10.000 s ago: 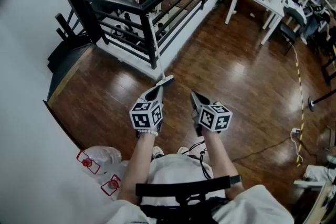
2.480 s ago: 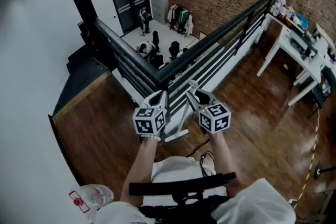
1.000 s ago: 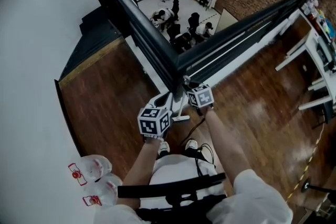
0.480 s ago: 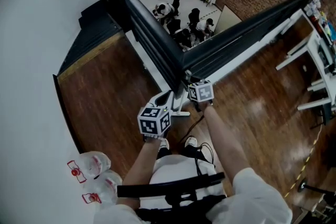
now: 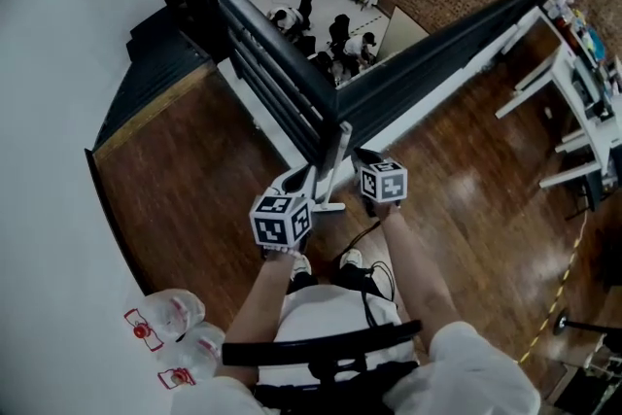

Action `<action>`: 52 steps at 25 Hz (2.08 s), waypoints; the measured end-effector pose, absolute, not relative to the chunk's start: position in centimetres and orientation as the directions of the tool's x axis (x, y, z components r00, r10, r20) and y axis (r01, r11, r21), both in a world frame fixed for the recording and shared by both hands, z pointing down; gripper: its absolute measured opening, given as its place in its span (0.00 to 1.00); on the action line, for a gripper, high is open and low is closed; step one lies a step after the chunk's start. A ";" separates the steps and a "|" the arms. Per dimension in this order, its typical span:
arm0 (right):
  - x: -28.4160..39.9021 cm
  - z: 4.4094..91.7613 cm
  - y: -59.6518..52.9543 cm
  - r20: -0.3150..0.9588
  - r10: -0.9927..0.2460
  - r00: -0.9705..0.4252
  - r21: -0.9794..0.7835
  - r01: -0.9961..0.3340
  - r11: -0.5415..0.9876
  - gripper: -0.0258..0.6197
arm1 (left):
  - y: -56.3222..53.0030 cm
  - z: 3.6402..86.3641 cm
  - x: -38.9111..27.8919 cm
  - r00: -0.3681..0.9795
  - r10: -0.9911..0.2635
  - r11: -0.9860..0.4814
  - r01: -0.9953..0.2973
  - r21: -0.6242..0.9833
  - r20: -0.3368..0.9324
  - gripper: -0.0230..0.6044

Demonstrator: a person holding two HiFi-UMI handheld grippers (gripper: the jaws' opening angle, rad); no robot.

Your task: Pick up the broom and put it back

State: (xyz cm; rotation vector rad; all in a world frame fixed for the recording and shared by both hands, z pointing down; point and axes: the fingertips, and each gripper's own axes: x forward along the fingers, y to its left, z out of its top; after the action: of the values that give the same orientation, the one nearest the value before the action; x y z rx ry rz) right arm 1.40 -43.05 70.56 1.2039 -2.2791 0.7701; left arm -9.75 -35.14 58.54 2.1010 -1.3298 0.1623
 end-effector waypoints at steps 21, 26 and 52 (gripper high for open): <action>8.2 68.1 -23.0 0.515 -0.715 -0.474 -0.440 -0.861 0.254 0.05 | -23.1 63.1 -2.0 0.627 -0.674 -0.393 -0.752 0.530 0.390 0.03; 14.0 68.2 -13.1 0.491 -0.744 -0.452 -0.450 -0.863 0.227 0.05 | -14.5 62.1 3.9 0.658 -0.651 -0.454 -0.737 0.501 0.378 0.03; 17.4 55.5 17.7 0.242 -0.766 -0.596 -0.564 -0.729 0.389 0.05 | 18.3 54.1 5.3 0.545 -0.756 -0.422 -0.830 0.365 0.364 0.03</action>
State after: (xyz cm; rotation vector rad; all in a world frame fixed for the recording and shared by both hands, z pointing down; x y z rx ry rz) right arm 17.38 17.68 55.53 1.4356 -2.6652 1.0344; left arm 5.31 18.34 54.07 2.2786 -1.2795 0.1946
